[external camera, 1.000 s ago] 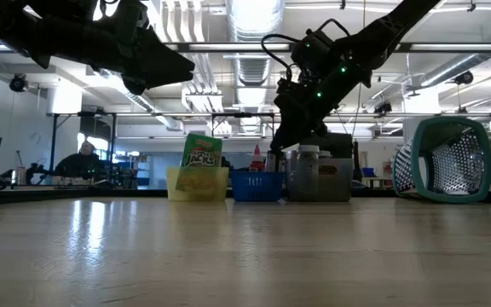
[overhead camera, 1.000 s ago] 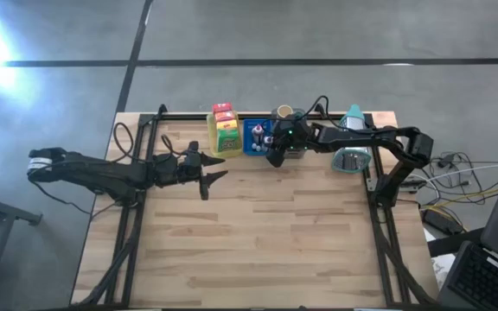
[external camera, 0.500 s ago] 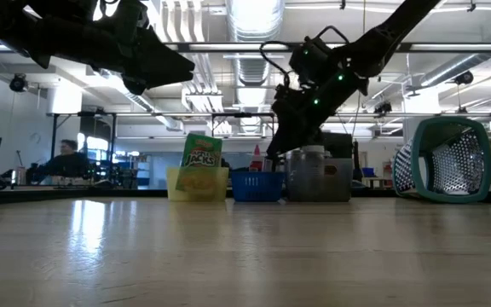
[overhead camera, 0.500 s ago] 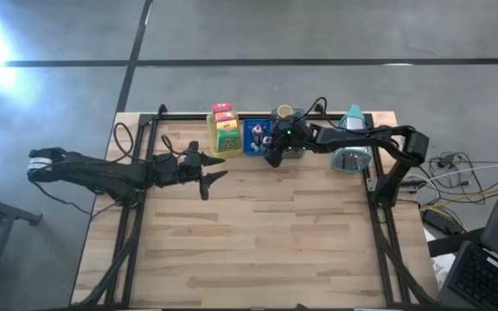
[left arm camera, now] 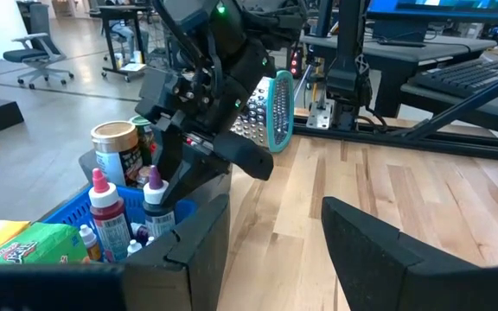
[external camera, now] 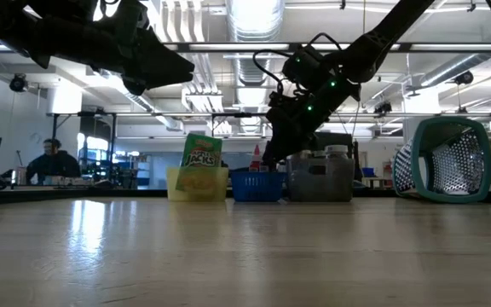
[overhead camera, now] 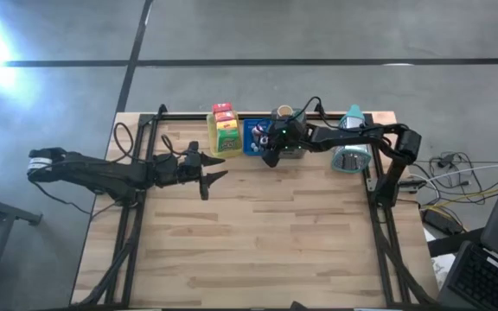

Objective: Pick & Place Kitchen Items
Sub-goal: Put the large purple food coloring bottle into the blue bin, then return to Home Position

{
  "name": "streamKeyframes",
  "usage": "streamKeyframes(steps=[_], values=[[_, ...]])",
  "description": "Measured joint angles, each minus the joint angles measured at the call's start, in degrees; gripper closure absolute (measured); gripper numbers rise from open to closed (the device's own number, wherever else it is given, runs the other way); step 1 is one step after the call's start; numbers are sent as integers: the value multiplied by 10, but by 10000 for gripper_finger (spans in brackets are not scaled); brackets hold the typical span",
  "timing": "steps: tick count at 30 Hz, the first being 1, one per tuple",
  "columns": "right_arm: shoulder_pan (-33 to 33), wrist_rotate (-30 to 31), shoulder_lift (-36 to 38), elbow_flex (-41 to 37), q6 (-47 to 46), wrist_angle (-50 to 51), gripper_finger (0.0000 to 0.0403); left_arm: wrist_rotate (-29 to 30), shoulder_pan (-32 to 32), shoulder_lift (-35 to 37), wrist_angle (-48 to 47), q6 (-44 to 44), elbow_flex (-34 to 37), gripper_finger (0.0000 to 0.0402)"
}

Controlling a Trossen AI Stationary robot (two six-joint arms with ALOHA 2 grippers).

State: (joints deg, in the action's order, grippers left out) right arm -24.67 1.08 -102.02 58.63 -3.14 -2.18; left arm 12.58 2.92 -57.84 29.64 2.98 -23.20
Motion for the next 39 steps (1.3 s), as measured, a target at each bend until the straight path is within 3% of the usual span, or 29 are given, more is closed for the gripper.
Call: streamKeyframes(steps=[15, 26, 39], values=[[0, 0, 3, 0, 2, 3, 212, 0, 0, 0, -1, 0, 0, 211], [0, 0, 43, -1, 7, 5, 220, 0, 0, 0, 0, 0, 0, 211], [22, 0, 197, 0, 7, 84, 231, 0, 0, 0, -1, 1, 0, 211]])
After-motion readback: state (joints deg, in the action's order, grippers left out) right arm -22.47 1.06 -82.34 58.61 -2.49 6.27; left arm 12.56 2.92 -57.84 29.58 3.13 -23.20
